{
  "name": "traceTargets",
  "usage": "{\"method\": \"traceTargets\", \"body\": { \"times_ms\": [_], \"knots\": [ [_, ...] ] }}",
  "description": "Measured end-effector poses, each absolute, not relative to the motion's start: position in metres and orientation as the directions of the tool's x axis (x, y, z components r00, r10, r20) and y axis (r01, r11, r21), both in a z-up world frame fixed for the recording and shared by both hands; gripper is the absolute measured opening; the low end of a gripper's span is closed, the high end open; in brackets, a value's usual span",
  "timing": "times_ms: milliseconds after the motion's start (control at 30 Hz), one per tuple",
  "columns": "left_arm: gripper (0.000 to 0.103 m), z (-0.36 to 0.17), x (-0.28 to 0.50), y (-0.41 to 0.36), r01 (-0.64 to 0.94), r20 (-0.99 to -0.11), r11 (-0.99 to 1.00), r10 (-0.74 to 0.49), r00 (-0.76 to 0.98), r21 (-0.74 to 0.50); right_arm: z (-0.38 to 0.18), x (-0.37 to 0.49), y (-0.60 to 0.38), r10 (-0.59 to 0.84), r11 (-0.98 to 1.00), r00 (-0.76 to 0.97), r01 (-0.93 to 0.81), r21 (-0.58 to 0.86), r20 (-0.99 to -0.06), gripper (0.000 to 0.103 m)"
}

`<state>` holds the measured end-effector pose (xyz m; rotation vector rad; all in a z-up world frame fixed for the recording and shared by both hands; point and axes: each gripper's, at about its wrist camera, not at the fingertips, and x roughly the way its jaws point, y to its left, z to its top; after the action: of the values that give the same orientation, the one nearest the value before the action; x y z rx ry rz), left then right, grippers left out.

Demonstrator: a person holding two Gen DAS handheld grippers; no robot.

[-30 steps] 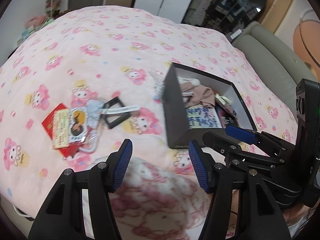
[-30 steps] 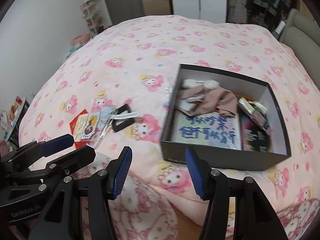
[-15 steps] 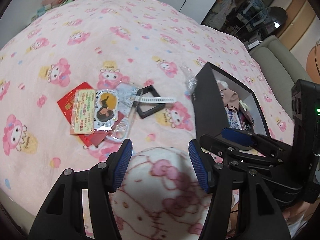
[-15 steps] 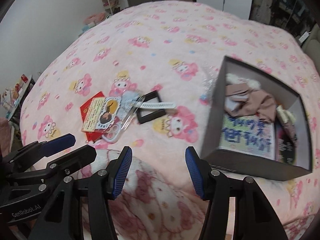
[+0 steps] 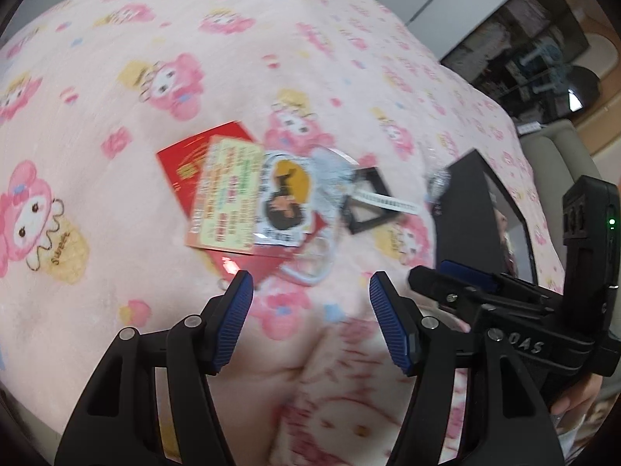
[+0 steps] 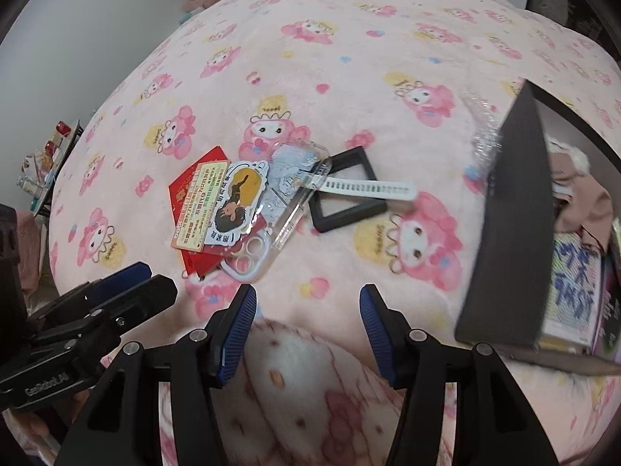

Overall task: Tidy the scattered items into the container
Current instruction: 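Withdraw the left gripper from the box toward the red envelope and card, then grasp the printed card and clear sticker package with the left gripper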

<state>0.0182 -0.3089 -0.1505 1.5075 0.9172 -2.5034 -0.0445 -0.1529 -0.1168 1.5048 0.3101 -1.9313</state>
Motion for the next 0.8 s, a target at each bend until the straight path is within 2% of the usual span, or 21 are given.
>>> {"method": "traceTargets", "body": {
  "times_ms": [233, 400, 700, 800],
  "knots": [
    [0.064, -0.177, 0.001, -0.348, 0.431, -0.841, -0.789, 0.19, -0.507, -0.438, -0.144, -0.07, -0.182, -0.328, -0.749, -0.059, 0.625, 0.221, -0.943, 0.052],
    [0.059, -0.189, -0.017, -0.37, 0.434, -0.831, -0.784, 0.176, -0.528, -0.443, -0.156, -0.086, -0.204, -0.341, -0.723, -0.018, 0.643, 0.251, -0.94, 0.052],
    [0.062, -0.214, -0.046, -0.384, 0.461, -0.849, -0.78, 0.164, -0.503, -0.423, -0.18, -0.098, -0.225, -0.325, -0.712, 0.058, 0.642, 0.284, -0.944, 0.052],
    [0.062, -0.214, -0.046, -0.373, 0.411, -0.821, -0.765, 0.259, -0.509, -0.496, -0.181, -0.101, -0.221, -0.344, -0.714, 0.081, 0.624, 0.317, -0.936, 0.052]
  ]
}}
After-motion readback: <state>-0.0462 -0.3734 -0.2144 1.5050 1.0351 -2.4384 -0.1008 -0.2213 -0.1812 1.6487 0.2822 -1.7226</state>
